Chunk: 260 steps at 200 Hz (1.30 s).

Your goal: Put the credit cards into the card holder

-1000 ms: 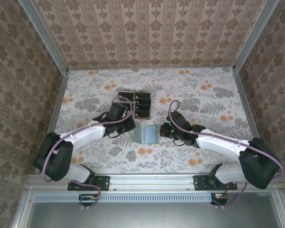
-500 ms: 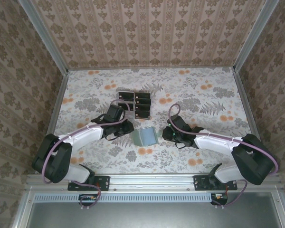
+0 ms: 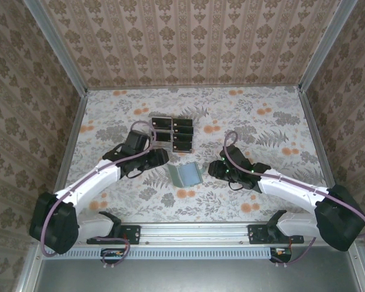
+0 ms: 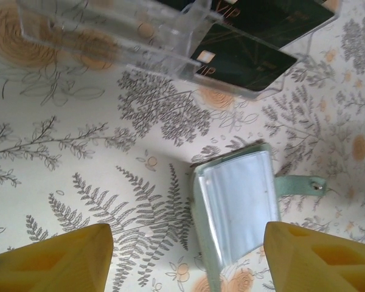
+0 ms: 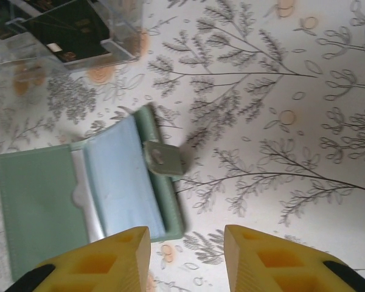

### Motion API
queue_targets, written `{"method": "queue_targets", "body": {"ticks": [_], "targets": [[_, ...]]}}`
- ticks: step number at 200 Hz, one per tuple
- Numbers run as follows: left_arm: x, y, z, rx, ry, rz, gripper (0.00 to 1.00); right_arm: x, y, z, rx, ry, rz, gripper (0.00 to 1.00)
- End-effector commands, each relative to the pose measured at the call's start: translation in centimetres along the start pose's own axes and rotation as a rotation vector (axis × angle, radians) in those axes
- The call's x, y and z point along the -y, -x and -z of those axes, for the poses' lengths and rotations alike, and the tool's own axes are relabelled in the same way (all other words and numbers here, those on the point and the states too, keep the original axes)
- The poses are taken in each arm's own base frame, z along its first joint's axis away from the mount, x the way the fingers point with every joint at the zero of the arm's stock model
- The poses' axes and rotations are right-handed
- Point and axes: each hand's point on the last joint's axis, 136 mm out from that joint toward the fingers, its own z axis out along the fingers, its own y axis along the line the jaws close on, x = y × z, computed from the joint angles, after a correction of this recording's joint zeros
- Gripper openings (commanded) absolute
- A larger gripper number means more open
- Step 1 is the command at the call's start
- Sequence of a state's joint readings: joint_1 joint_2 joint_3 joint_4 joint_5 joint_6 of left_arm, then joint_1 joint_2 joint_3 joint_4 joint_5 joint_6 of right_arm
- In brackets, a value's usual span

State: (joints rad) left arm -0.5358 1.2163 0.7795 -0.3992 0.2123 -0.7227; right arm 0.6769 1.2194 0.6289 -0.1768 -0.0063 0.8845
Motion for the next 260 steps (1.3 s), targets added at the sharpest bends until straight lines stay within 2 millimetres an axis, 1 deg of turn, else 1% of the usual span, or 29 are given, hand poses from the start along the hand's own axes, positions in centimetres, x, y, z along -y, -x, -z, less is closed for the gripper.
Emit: {"method": "queue_targets", "body": {"ticks": [1, 25, 44, 48, 67, 85, 107, 128, 142, 152, 168, 201, 226, 260], "targets": [[1.1, 0.9, 0.9, -0.018, 0.011, -0.106, 0.7, -2.7, 0.4, 0.5, -0.036, 0.072, 0.039, 0.39], [1.6, 0.8, 0.6, -0.064, 0.032, -0.166, 0.72, -5.1, 0.5, -0.5, -0.069, 0.128, 0.066, 0.39], [1.4, 0.3, -0.2, -0.092, 0.051, -0.196, 0.73, -6.7, 0.4, -1.5, -0.097, 0.156, 0.089, 0.39], [1.4, 0.2, -0.4, -0.098, 0.056, -0.2, 0.73, -6.7, 0.0, -2.3, -0.117, 0.146, 0.09, 0.39], [1.0, -0.5, -1.3, -0.121, 0.084, -0.227, 0.73, -7.5, -0.3, -3.6, -0.146, 0.149, 0.104, 0.39], [0.7, -1.1, -2.4, -0.137, 0.111, -0.247, 0.74, -7.8, -0.7, -4.9, -0.169, 0.144, 0.11, 0.39], [0.1, -2.0, -3.5, -0.149, 0.154, -0.274, 0.74, -6.8, -0.9, -6.3, -0.175, 0.096, 0.124, 0.38], [-1.0, -2.8, -3.9, -0.164, 0.212, -0.292, 0.74, -4.8, -0.8, -7.2, -0.165, 0.027, 0.133, 0.37], [-2.0, -3.3, -3.9, -0.17, 0.249, -0.299, 0.69, -3.5, -1.0, -7.5, -0.164, -0.002, 0.125, 0.37], [-2.5, -3.7, -3.9, -0.176, 0.269, -0.299, 0.64, -2.7, -1.3, -7.6, -0.168, -0.016, 0.119, 0.37], [-3.5, -4.3, -3.9, -0.19, 0.295, -0.297, 0.58, -1.9, -1.9, -7.7, -0.177, -0.029, 0.111, 0.38], [-4.9, -5.3, -4.2, -0.218, 0.334, -0.289, 0.51, -0.9, -3.0, -7.7, -0.198, -0.037, 0.084, 0.39], [-5.7, -5.6, -4.4, -0.221, 0.358, -0.287, 0.51, -0.5, -3.6, -7.5, -0.205, -0.041, 0.068, 0.38], [-5.9, -5.1, -4.5, -0.208, 0.377, -0.297, 0.51, -0.1, -4.8, -7.3, -0.222, -0.055, 0.053, 0.38]]}}
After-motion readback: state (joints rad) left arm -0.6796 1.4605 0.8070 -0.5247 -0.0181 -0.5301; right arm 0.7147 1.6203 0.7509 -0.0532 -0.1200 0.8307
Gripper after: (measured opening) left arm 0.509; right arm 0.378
